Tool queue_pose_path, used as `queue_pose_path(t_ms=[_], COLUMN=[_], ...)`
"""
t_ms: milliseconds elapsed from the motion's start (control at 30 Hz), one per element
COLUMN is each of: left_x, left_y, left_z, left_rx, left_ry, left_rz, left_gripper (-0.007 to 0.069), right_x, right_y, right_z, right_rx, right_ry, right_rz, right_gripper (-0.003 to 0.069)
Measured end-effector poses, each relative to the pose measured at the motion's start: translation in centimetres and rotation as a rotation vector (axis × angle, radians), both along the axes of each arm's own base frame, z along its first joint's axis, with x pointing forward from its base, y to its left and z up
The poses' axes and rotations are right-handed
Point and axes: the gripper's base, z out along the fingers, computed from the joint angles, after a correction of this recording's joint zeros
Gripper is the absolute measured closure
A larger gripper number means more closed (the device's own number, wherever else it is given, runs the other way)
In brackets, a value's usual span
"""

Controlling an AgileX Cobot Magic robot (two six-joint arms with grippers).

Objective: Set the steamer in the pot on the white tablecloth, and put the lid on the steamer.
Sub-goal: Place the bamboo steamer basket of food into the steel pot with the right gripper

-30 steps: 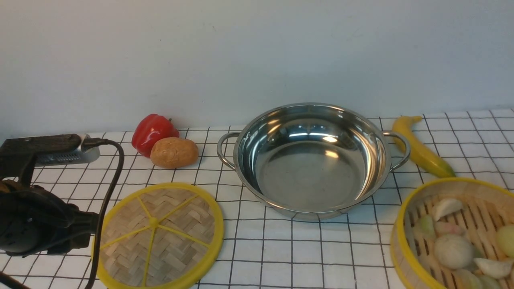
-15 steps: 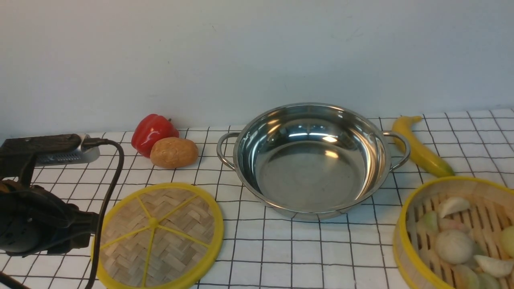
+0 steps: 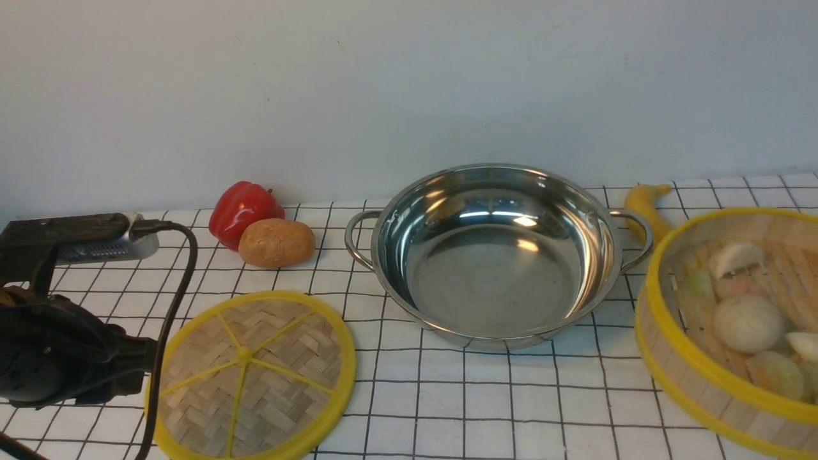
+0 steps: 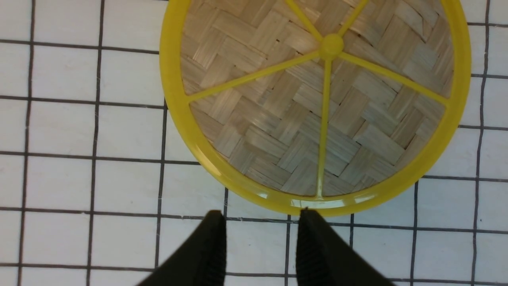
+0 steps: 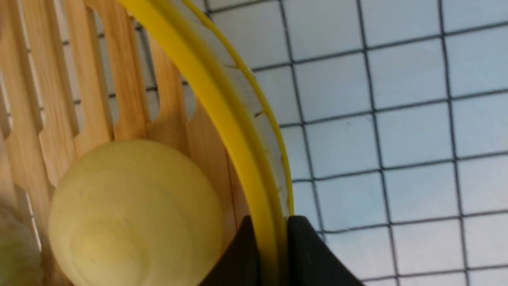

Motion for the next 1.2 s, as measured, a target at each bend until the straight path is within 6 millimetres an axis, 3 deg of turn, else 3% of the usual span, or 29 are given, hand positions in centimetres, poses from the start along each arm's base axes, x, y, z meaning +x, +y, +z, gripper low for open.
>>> queue_pose_path(t_ms=[133,167,300,333,367,467,600,767,1200], left_x=[0.0,0.0,0.1,0.1,0.1,0.1,0.2,0.2,0.2], left_y=[0.0,0.0,0.0,0.0,0.0,0.0,0.0,0.0,0.0], left_z=[0.0,0.0,0.0,0.0,0.0,0.1,0.1,0.1,0.1], left_rx=[0.0,0.0,0.001,0.001,0.001,0.001,0.002,0.002,-0.004], left_ry=[-0.002,-0.004,-0.009,-0.012,-0.012,-0.016,-0.019,-0.021,-0.022], left_rz=[0.0,0.001,0.001,0.001,0.001,0.002,0.002,0.003,0.004], left_gripper=[0.0382,0.0382,0.0382,0.0382,0.0382,0.0382,0.0382,0.0382,0.0382], right_x=[1.7,3.0,6.5,8.2,8.2,12.9,16.5,18.4,19.6], right_y=[1.7,3.6,8.1,10.6,10.6,15.5,19.2,20.9,20.6], right_z=[1.7,2.5,3.3,3.2,3.2,2.5,1.3,-0.5,-4.8], right_rx=[0.026,0.03,0.051,0.055,0.055,0.035,0.041,0.086,0.007], right_ry=[-0.073,-0.104,-0.117,-0.111,-0.109,-0.134,-0.175,-0.168,-0.079], right_rz=[0.038,0.095,0.188,0.235,0.235,0.307,0.329,0.329,0.324], right_gripper=[0.0582,0.0582,0.0582,0.0582,0.0582,0.0582,0.0582,0.0582,0.0582])
